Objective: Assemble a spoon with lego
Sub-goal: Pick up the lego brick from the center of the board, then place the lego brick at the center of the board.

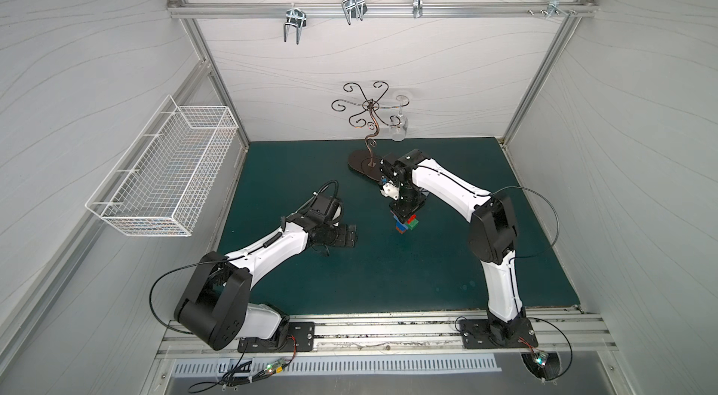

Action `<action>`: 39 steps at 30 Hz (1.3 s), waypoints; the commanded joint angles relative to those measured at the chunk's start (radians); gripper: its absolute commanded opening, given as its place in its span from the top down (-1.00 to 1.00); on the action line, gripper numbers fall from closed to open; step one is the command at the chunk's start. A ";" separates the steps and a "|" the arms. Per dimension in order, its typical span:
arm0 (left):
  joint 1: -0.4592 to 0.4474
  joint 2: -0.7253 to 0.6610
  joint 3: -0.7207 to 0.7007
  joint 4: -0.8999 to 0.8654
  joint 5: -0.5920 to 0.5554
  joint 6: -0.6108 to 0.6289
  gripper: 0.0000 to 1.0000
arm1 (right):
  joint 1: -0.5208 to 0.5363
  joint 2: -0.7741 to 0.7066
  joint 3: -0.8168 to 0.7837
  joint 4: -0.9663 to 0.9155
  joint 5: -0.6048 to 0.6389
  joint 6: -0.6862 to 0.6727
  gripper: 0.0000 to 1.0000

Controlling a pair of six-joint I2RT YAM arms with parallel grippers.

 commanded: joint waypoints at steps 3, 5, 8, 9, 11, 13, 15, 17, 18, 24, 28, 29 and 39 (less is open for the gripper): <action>-0.004 -0.029 0.039 -0.001 -0.017 0.010 -0.99 | -0.010 -0.009 -0.027 0.056 -0.032 0.012 0.10; -0.005 -0.030 0.039 -0.002 -0.017 0.009 -0.99 | -0.015 -0.011 -0.032 0.067 -0.044 0.012 0.16; -0.005 -0.031 0.044 -0.005 -0.018 0.010 -0.99 | -0.025 -0.027 -0.039 0.076 -0.063 0.012 0.35; -0.005 -0.033 0.045 -0.004 -0.017 0.009 -0.99 | -0.031 -0.036 -0.045 0.081 -0.076 0.012 0.42; -0.005 -0.037 0.048 -0.006 -0.011 0.005 -1.00 | -0.041 -0.058 -0.057 0.088 -0.103 0.013 0.48; -0.005 -0.044 0.054 -0.010 -0.003 -0.001 -0.99 | -0.058 -0.090 -0.074 0.103 -0.158 0.019 0.52; -0.003 -0.057 0.062 -0.019 0.000 -0.002 -0.99 | -0.086 -0.141 -0.113 0.152 -0.274 0.038 0.51; -0.001 -0.075 0.081 -0.036 0.002 0.002 -0.99 | -0.121 -0.199 -0.166 0.227 -0.433 0.067 0.50; 0.002 -0.086 0.092 -0.051 0.003 0.004 -0.99 | -0.138 -0.226 -0.202 0.276 -0.520 0.089 0.50; 0.092 -0.187 0.141 -0.104 0.106 -0.035 -1.00 | -0.160 -0.332 -0.463 0.723 -0.906 0.298 0.50; 0.150 -0.262 0.172 -0.165 0.121 -0.024 -0.99 | -0.128 -0.346 -0.633 1.113 -1.019 0.473 0.50; 0.161 -0.269 0.183 -0.183 0.121 -0.017 -1.00 | -0.118 -0.340 -0.654 1.186 -1.033 0.501 0.49; 0.228 -0.284 0.222 -0.259 0.133 -0.001 -1.00 | -0.027 -0.155 -0.715 1.653 -1.115 0.719 0.43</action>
